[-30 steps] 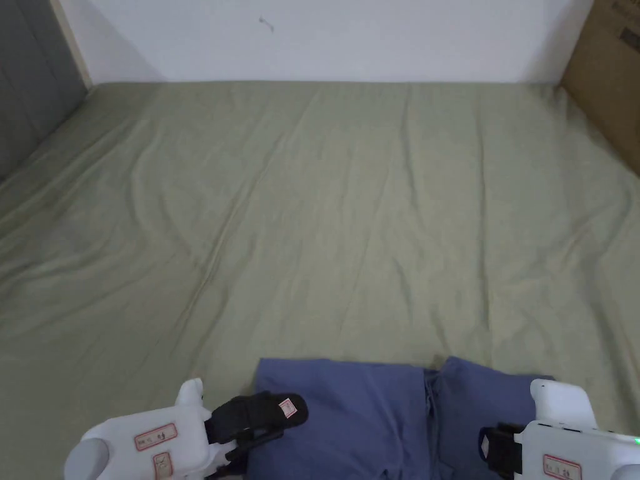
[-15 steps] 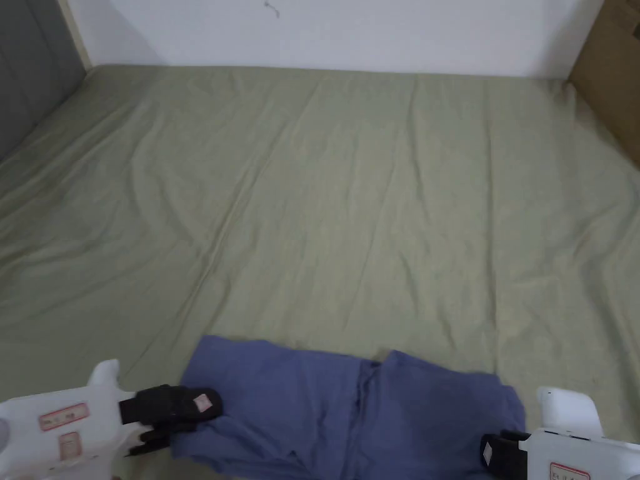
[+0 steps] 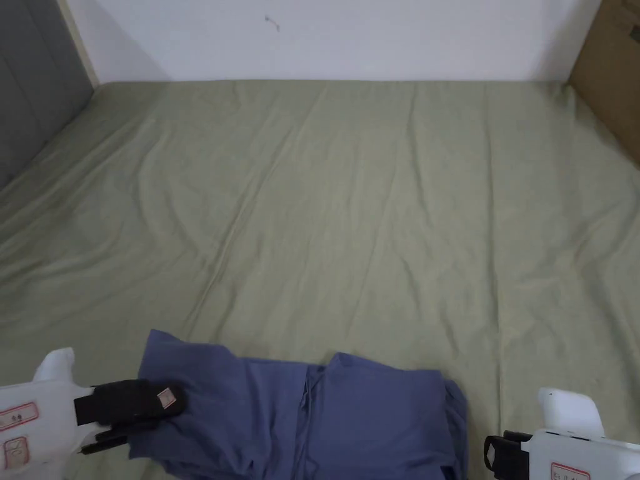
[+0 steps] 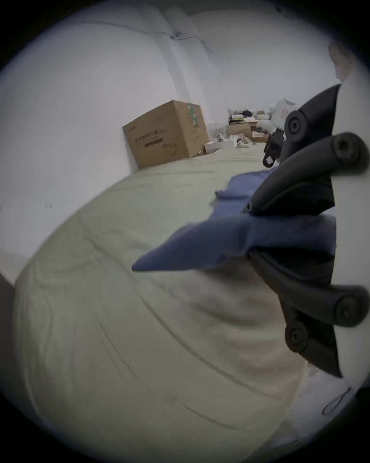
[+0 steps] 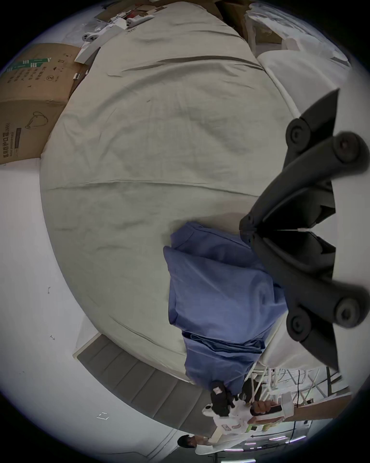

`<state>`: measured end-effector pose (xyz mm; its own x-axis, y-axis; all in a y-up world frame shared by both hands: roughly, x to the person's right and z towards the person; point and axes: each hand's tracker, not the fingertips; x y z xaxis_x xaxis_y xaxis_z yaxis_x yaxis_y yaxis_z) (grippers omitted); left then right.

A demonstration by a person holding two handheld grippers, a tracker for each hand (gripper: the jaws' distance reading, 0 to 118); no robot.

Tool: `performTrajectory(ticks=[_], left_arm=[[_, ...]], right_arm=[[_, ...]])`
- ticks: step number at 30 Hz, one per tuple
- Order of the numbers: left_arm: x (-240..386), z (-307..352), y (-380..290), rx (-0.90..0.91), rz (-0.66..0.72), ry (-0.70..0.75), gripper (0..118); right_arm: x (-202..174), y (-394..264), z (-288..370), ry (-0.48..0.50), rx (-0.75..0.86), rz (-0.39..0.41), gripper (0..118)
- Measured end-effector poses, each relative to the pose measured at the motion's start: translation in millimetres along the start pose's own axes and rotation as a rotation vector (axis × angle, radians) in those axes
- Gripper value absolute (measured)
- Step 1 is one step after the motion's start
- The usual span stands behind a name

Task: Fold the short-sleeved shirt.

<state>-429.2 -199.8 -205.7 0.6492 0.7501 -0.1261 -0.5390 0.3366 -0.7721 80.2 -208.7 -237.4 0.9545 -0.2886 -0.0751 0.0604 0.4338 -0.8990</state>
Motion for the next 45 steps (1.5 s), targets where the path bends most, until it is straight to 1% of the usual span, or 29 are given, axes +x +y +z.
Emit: performTrajectory(ticks=[4,5,6,10,15,18,19,20,21,22,23,24,26,28,29,30,31,32,33,34,35,36,40,45], left_arm=[[63.6,-11.9,-2.8,-0.025,-0.157,-0.022,15],[71.2,-17.6,-1.6,-0.036,-0.186,-0.037,15],[85.7,-24.7,-3.8,-0.054,-0.217,-0.049,15],[121.1,-63.5,-13.6,-0.113,-0.266,-0.104,15],[146.2,-127.0,-36.3,-0.260,-0.325,-0.135,15],[155.7,-165.3,-55.9,-0.356,-0.317,-0.165,15],[158.3,-177.9,-62.7,-0.398,-0.326,-0.170,21],[160.1,-188.6,-68.0,-0.450,-0.350,-0.171,32],[160.6,-199.2,-75.5,-0.494,-0.367,-0.169,52],[160.5,-206.4,-80.7,-0.511,-0.372,-0.166,87],[160.6,-210.5,-83.7,-0.516,-0.369,-0.154,105],[159.9,-213.0,-84.7,-0.508,-0.364,-0.157,111],[157.8,-207.9,-79.6,-0.473,-0.319,-0.179,110],[151.0,-200.4,-69.3,-0.432,-0.256,-0.156,108],[150.2,-193.0,-63.6,-0.411,-0.234,-0.145,102],[145.1,-185.7,-58.2,-0.378,-0.215,-0.147,102],[139.5,-176.7,-53.2,-0.336,-0.205,-0.137,99],[135.3,-169.7,-50.2,-0.304,-0.207,-0.115,90],[134.4,-163.4,-48.4,-0.278,-0.228,-0.074,68],[130.7,-160.5,-49.0,-0.262,-0.266,-0.012,31],[126.8,-160.4,-51.2,-0.253,-0.285,0.033,10],[123.4,-162.7,-54.9,-0.264,-0.287,0.059,8],[117.3,-181.0,-80.4,-0.351,-0.220,0.007,7],[136.6,-212.5,-117.4,-0.430,-0.257,-0.038,7]], right_arm=[[4.1,1.2,4.5,0.004,0.016,-0.018,0],[5.7,1.1,5.6,0.002,0.022,-0.021,0],[11.7,1.6,5.1,0.001,0.025,-0.023,0],[22.5,-0.6,8.8,-0.002,0.039,-0.041,0],[36.2,-3.5,15.3,0.007,0.051,-0.088,0],[50.9,-3.2,13.1,0.012,0.049,-0.117,0],[54.9,-3.3,12.0,0.009,0.047,-0.122,0],[57.8,-3.7,11.2,0.006,0.045,-0.127,0],[61.0,-3.8,10.3,0.004,0.042,-0.134,0],[63.1,-4.4,9.5,0.004,0.036,-0.145,0],[65.5,-4.4,9.3,0.009,0.031,-0.161,0],[68.4,-4.7,9.8,0.023,0.031,-0.178,0],[70.3,-4.6,10.1,0.032,0.035,-0.182,0],[70.0,-4.2,9.3,0.030,0.037,-0.180,0],[70.1,-4.0,8.9,0.028,0.037,-0.176,0],[68.9,-5.0,8.3,0.030,0.038,-0.172,0],[68.7,-5.1,7.6,0.032,0.039,-0.169,0],[68.6,-5.2,7.1,0.033,0.039,-0.168,0],[68.7,-5.5,6.5,0.037,0.039,-0.170,0],[68.0,-5.2,4.7,0.044,0.039,-0.174,0],[68.0,-5.5,3.8,0.049,0.039,-0.176,0],[67.8,-6.0,3.0,0.050,0.038,-0.178,0],[67.3,-9.1,2.0,0.055,0.037,-0.180,0],[69.3,-12.5,5.0,0.051,0.039,-0.189,0]])
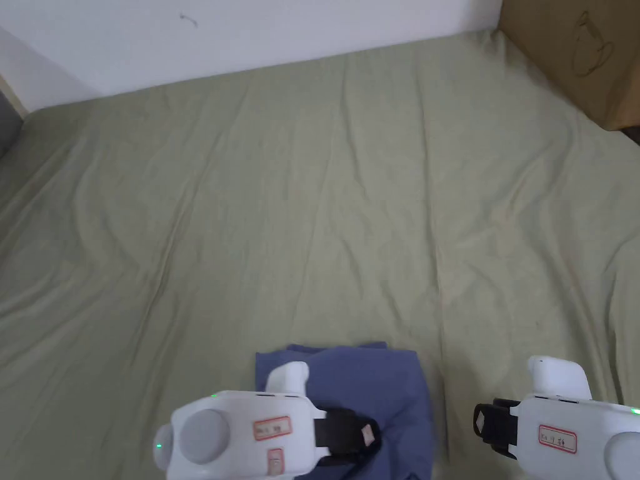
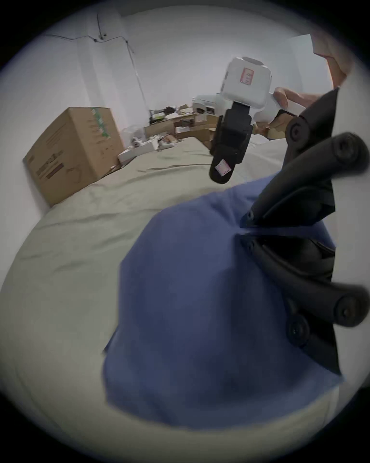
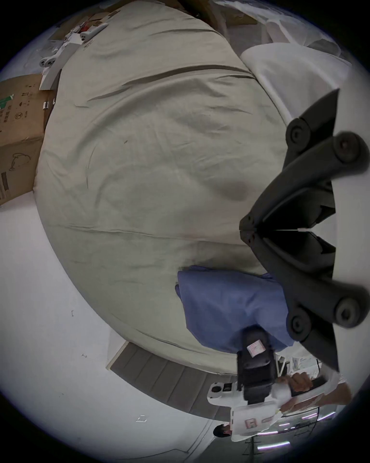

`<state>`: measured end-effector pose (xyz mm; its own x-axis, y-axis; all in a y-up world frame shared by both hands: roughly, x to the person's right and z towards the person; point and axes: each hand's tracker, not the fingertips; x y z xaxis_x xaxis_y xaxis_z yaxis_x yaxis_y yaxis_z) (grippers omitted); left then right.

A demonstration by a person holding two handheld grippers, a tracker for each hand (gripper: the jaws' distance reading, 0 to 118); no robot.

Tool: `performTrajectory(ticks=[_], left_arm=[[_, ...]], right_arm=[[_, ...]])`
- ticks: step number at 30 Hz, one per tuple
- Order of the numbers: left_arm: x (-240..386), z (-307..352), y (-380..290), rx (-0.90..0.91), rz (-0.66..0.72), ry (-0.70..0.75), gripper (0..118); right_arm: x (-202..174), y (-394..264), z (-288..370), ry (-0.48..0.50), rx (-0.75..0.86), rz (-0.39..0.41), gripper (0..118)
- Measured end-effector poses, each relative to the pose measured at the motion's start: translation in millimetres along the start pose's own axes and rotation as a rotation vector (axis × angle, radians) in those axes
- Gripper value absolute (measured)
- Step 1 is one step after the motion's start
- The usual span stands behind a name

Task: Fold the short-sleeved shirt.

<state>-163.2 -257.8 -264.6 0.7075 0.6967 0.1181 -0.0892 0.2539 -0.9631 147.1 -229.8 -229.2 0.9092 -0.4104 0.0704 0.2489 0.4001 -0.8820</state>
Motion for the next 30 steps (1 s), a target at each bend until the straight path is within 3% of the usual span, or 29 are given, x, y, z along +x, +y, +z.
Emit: performTrajectory(ticks=[8,17,24,30], left_arm=[[43.6,-34.7,-11.4,-0.089,-0.164,0.059,7],[58.2,-27.0,-20.6,-0.090,-0.215,0.027,7],[15.8,46.8,-4.0,0.089,-0.069,-0.099,7],[-59.1,119.9,-10.0,0.275,0.116,-0.091,7]], right_arm=[[7.2,-3.2,4.0,-0.009,0.001,-0.019,0],[2.0,-0.4,11.9,-0.010,0.015,-0.005,0],[-32.3,16.0,16.2,0.010,0.027,0.106,0],[-87.3,26.2,5.4,0.082,0.022,0.272,0]])
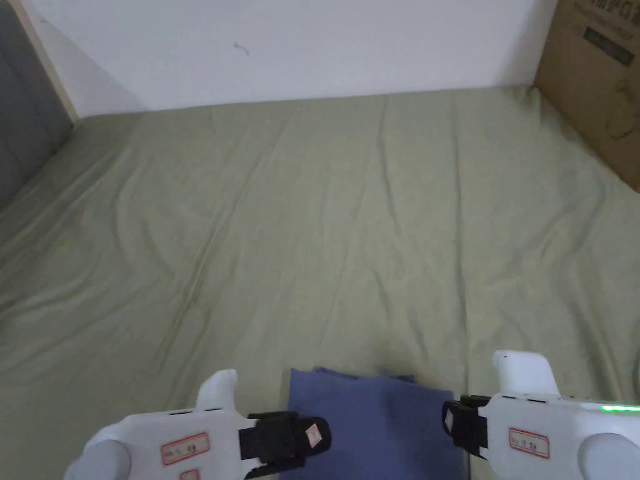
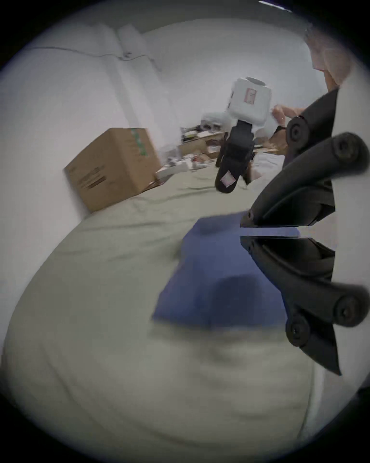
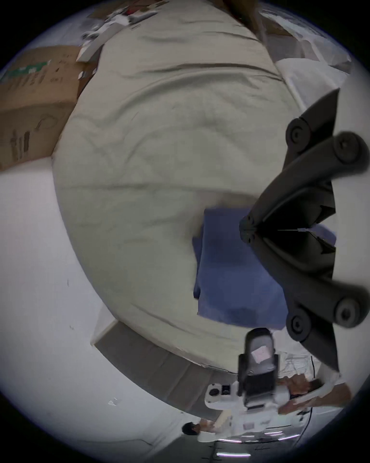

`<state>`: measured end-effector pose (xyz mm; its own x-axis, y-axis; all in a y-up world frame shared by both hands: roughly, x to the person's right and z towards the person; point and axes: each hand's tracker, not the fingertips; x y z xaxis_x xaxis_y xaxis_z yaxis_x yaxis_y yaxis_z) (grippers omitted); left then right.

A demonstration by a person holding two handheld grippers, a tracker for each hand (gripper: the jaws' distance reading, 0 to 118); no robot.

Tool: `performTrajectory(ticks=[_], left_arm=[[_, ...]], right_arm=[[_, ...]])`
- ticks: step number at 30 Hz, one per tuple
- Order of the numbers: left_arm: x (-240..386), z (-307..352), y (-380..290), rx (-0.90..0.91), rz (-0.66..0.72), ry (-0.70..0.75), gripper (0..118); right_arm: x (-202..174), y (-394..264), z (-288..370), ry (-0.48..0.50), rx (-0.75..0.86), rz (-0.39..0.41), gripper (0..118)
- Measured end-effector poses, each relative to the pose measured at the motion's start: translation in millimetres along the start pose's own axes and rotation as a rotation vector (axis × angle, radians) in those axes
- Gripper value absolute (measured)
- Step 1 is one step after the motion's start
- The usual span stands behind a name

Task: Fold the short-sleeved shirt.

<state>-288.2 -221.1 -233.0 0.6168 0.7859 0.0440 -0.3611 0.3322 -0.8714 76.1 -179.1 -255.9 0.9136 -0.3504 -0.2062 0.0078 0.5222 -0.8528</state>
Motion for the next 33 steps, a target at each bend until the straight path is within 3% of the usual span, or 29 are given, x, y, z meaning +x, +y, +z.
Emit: performTrajectory(ticks=[4,8,17,18,22,23,26,32,33], left_arm=[[-33.8,30.0,-6.3,0.061,0.037,0.043,7],[-57.9,35.9,-19.0,0.099,0.126,-0.006,7],[-76.9,12.0,-23.2,0.046,0.161,-0.035,10],[-77.7,8.5,-21.5,0.053,0.172,-0.048,17],[-81.9,-5.5,-10.7,0.037,0.201,-0.073,100],[-82.4,-9.5,-9.0,0.028,0.200,-0.078,109],[-84.9,-23.9,-2.9,-0.010,0.195,-0.132,116],[-88.7,-74.4,6.0,-0.071,0.256,-0.323,115],[-87.8,-83.3,7.1,-0.100,0.253,-0.346,110]], right_arm=[[-32.8,2.4,-26.6,0.008,-0.067,0.070,0],[-33.8,-9.1,-75.9,-0.031,-0.180,0.099,0],[-33.2,-3.6,-85.1,-0.036,-0.203,0.082,0],[-34.5,-4.2,-85.3,-0.039,-0.202,0.086,0],[-35.1,-5.7,-85.1,-0.047,-0.197,0.093,0],[-34.5,-5.9,-85.4,-0.044,-0.197,0.088,0],[-30.9,-4.9,-85.8,-0.032,-0.198,0.054,0],[-28.7,-5.9,-84.5,-0.020,-0.194,0.039,0],[-28.2,-5.5,-84.5,-0.018,-0.195,0.038,0]])
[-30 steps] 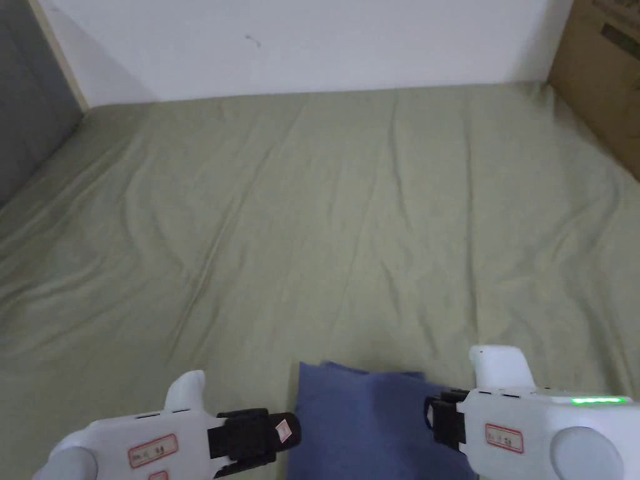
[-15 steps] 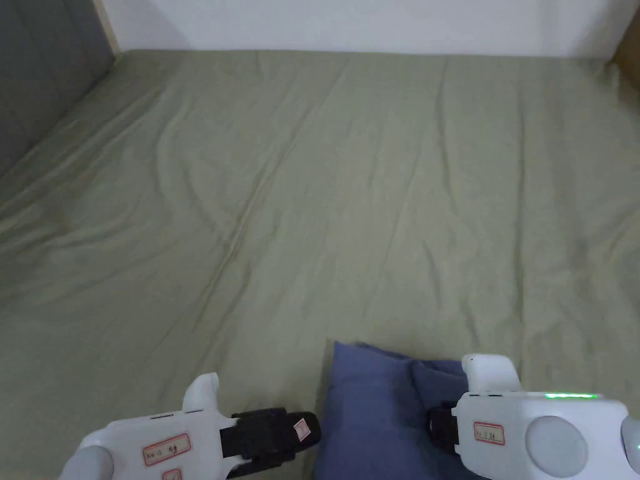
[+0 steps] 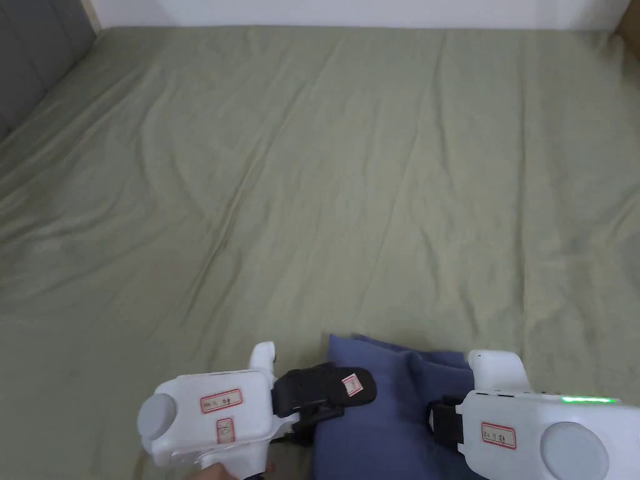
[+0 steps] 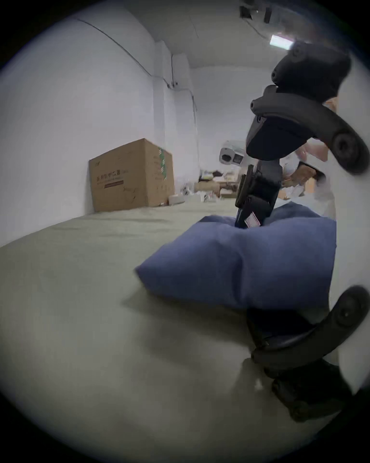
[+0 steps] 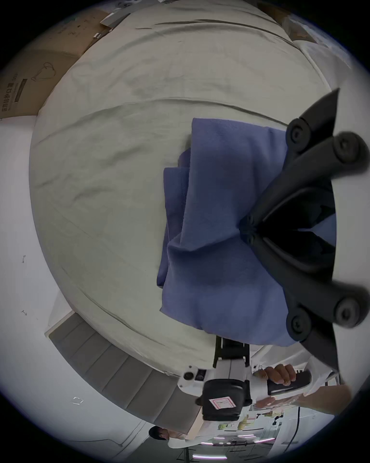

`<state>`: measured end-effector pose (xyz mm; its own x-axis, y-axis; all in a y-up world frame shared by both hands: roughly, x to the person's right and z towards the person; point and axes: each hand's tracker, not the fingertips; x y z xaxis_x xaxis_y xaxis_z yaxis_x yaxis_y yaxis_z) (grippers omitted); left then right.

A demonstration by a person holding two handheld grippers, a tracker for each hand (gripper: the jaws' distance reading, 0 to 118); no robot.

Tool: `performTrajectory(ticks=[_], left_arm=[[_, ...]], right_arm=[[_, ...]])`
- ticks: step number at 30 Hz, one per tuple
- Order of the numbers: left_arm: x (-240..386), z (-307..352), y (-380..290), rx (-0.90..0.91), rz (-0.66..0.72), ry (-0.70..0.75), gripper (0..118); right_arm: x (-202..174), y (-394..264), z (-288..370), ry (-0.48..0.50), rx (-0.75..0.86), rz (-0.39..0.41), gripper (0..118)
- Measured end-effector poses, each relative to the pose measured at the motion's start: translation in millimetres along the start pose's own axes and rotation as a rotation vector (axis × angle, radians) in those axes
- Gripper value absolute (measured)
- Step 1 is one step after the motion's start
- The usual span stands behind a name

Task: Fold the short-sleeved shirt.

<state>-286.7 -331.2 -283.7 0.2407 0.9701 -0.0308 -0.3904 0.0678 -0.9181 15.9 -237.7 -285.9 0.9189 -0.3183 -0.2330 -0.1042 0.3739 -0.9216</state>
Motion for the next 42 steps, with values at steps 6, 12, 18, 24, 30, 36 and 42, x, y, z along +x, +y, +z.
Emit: performTrajectory(ticks=[6,12,18,24,30,36,42], left_arm=[[2.1,-7.1,3.5,0.019,-0.017,0.165,27],[25.0,7.9,10.3,-0.005,-0.127,0.273,27],[39.5,73.6,37.0,0.035,-0.193,0.407,27],[49.5,180.7,84.5,0.114,-0.224,0.659,27],[63.4,291.8,130.0,0.204,-0.250,1.068,27],[51.9,346.6,155.3,0.256,-0.292,1.374,38],[34.8,339.8,150.9,0.223,-0.312,1.486,100]], right_arm=[[7.8,1.5,0.2,0.021,-0.003,-0.036,0],[4.4,7.2,19.7,0.019,0.033,-0.033,0],[16.2,11.4,32.6,0.031,0.078,-0.115,0],[22.0,11.7,26.5,-0.002,0.076,-0.201,0],[15.2,15.3,15.5,-0.017,0.051,-0.219,0],[1.9,19.2,2.3,-0.013,0.025,-0.213,0],[-10.0,19.7,-1.7,-0.007,0.015,-0.202,0]])
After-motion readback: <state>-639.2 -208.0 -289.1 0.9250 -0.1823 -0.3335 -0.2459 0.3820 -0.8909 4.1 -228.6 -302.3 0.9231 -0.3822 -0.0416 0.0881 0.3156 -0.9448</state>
